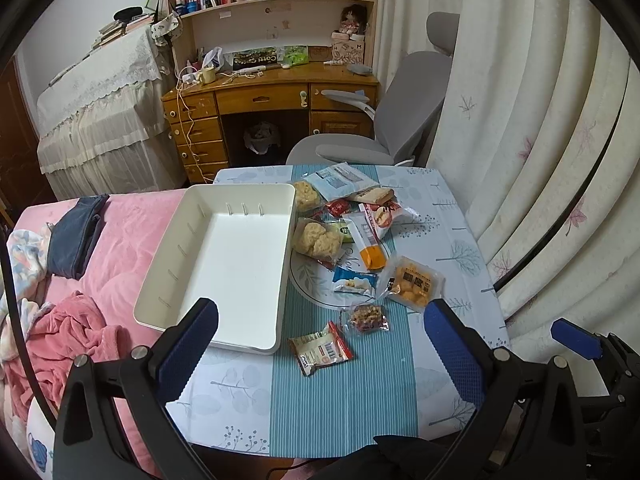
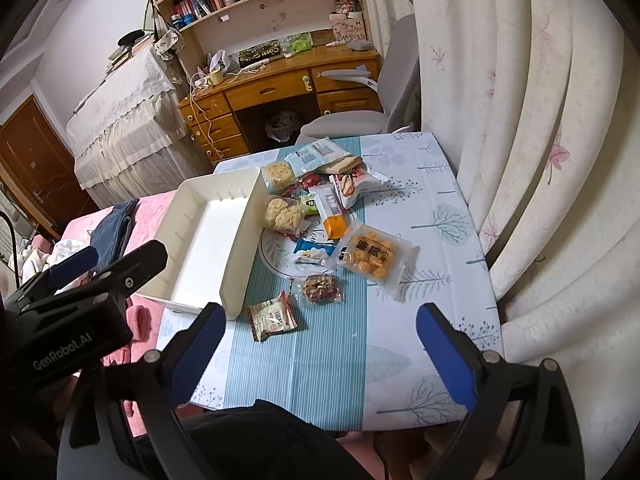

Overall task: Organize snacks
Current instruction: 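Move the right tool toward the yellow cracker bag while the left tool approaches the nut bag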

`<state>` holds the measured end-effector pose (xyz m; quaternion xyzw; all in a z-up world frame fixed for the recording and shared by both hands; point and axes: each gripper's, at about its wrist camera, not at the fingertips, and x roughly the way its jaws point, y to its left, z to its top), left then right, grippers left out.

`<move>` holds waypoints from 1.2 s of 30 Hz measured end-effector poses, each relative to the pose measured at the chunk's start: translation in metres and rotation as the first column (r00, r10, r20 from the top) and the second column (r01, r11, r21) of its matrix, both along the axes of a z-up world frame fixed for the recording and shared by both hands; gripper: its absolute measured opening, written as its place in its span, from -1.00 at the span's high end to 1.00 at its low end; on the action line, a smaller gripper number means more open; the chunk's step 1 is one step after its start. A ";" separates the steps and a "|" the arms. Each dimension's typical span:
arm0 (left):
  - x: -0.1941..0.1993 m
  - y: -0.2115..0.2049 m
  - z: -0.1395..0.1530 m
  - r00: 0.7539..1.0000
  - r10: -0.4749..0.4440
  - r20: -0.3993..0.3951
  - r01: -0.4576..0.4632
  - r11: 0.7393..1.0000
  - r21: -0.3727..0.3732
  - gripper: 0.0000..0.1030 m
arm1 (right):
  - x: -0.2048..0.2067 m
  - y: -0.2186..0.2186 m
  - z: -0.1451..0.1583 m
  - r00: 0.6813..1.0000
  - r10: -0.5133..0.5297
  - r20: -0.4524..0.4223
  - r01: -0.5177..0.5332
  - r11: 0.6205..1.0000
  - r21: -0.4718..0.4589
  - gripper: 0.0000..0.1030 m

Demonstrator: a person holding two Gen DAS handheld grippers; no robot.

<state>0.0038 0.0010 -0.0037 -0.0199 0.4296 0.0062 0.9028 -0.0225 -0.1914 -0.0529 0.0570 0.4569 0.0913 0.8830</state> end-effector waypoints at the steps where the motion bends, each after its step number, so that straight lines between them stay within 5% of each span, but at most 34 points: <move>1: 0.001 0.001 -0.001 1.000 0.000 -0.005 0.000 1.000 -0.004 -0.98 | 0.000 0.000 0.000 1.000 -0.001 -0.001 0.001 1.000 -0.001 -0.91; 36: 0.007 0.027 -0.008 0.982 -0.187 -0.029 0.184 0.979 -0.083 -0.98 | -0.019 0.024 -0.008 0.988 -0.149 -0.037 0.149 0.989 -0.013 -0.97</move>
